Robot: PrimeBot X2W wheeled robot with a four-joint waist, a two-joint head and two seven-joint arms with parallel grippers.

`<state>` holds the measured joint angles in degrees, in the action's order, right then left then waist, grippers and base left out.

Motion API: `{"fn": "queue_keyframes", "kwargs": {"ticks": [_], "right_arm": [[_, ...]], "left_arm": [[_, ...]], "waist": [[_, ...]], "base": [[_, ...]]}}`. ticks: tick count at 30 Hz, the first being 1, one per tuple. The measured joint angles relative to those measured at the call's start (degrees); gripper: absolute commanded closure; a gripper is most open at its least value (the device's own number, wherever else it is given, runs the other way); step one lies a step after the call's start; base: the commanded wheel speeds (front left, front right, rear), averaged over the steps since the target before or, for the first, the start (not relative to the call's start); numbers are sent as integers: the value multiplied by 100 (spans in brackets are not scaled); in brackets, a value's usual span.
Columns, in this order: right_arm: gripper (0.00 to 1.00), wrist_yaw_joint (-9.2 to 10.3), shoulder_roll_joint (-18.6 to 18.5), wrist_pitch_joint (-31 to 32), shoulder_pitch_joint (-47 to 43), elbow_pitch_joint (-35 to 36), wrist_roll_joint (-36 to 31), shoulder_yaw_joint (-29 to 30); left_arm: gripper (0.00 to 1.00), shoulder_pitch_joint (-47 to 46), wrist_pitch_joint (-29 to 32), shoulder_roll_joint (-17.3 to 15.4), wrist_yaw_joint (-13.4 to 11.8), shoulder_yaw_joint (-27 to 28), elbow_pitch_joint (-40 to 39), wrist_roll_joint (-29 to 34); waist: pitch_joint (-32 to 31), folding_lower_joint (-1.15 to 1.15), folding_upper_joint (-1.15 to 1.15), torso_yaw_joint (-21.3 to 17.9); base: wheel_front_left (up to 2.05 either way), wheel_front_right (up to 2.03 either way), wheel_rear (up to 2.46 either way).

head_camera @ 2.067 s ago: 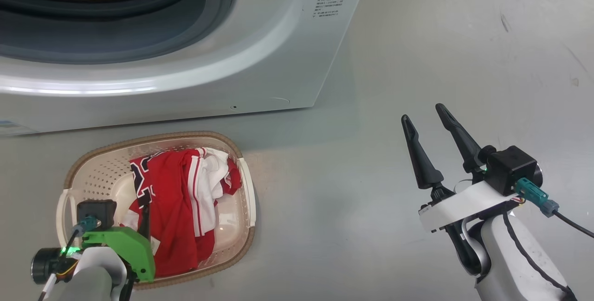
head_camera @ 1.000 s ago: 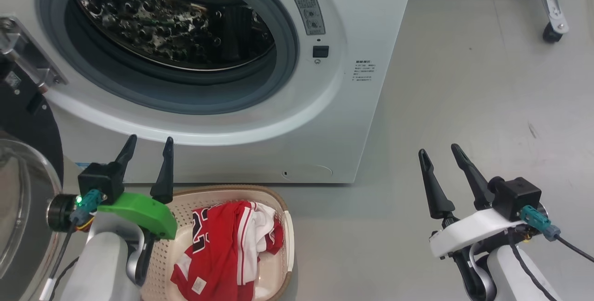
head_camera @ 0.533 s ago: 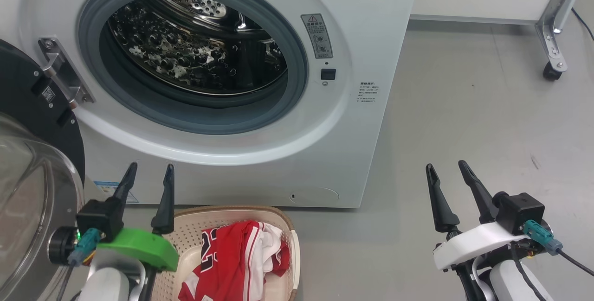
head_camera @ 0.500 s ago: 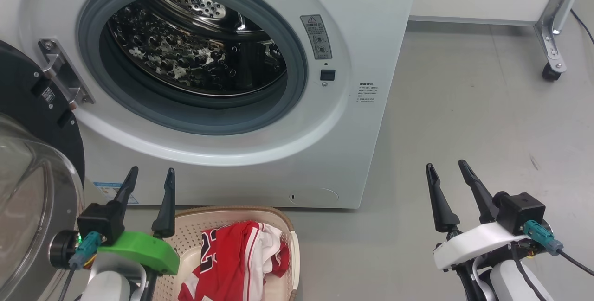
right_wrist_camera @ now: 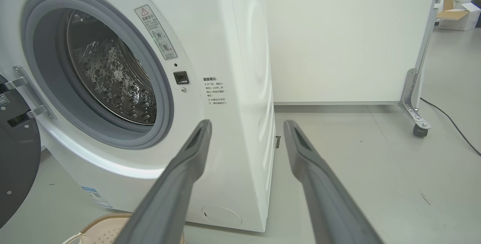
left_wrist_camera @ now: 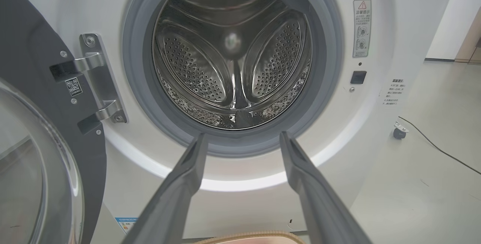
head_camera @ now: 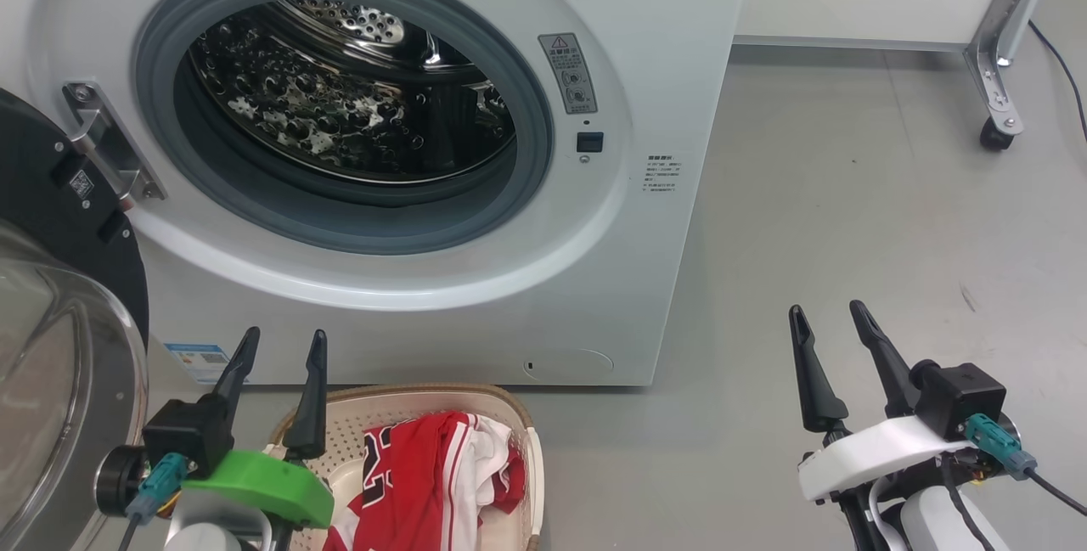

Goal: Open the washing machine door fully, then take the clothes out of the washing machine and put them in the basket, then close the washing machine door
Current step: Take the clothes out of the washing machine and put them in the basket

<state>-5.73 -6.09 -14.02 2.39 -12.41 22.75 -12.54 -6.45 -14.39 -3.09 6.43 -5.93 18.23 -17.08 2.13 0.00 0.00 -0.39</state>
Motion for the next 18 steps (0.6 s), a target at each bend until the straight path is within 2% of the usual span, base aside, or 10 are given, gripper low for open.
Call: {"fn": "queue_keyframes", "kwargs": {"ticks": [18], "right_arm": [[0,30,-13,0,-58,67,-10,3]], "left_arm": [[0,272,0,14,42,-19,-212,1]], "waist": [[-80,0,0,-34]], "base": [[0,0,0]]}}
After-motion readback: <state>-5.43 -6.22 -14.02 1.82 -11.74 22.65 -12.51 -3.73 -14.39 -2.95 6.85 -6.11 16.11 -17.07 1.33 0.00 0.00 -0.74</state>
